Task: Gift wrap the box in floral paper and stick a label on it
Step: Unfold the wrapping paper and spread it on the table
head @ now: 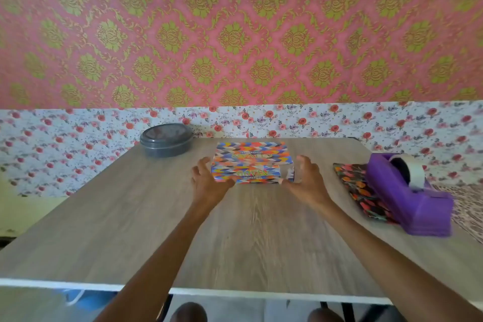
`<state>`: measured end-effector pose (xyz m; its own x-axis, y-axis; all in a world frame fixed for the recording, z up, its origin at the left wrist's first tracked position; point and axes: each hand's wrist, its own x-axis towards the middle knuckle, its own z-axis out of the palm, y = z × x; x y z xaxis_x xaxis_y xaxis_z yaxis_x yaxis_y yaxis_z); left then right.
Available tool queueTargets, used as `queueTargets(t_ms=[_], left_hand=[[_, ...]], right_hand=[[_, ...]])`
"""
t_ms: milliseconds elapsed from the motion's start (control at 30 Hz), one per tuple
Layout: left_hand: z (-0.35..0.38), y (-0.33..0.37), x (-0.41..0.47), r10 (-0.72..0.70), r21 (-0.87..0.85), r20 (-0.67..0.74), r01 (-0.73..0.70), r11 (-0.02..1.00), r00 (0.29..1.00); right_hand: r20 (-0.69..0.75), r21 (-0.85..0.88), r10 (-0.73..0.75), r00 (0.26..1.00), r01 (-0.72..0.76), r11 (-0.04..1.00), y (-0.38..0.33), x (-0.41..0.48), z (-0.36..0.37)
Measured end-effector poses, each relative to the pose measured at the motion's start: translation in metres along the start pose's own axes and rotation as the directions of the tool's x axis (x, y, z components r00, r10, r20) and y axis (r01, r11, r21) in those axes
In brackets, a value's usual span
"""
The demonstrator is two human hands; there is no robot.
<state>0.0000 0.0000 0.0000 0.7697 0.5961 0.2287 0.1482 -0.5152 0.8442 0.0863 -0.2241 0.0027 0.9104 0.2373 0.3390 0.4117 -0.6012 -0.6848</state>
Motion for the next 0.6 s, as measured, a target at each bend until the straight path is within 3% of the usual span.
queueTargets(t_ms=[67, 167, 300, 367, 600], left_hand=[[0.002, -0.004, 0.01, -0.104, -0.083, 0.093, 0.111, 0.99, 0.99], [0.01, -0.012, 0.029, -0.129, -0.271, 0.247, 0.196, 0.942, 0.961], [0.019, -0.016, 0.05, -0.149, -0.329, 0.167, 0.198, 0.923, 0.975], [0.023, -0.016, 0.066, -0.126, -0.444, 0.214, 0.211, 0.871, 0.969], [0.048, -0.013, 0.124, -0.042, -0.428, 0.226, 0.138, 0.893, 0.973]], right_hand=[[0.071, 0.092, 0.081, 0.994, -0.087, 0.992, -0.004, 0.008, 0.004], [0.141, 0.184, 0.196, 0.97, -0.22, 0.958, -0.01, 0.021, 0.012], [0.013, 0.339, 0.296, 0.955, -0.283, 0.898, -0.009, 0.04, 0.023], [-0.011, 0.432, 0.339, 0.941, -0.302, 0.85, -0.009, 0.059, 0.029], [-0.008, 0.432, 0.407, 0.913, -0.364, 0.825, 0.0, 0.133, 0.057]])
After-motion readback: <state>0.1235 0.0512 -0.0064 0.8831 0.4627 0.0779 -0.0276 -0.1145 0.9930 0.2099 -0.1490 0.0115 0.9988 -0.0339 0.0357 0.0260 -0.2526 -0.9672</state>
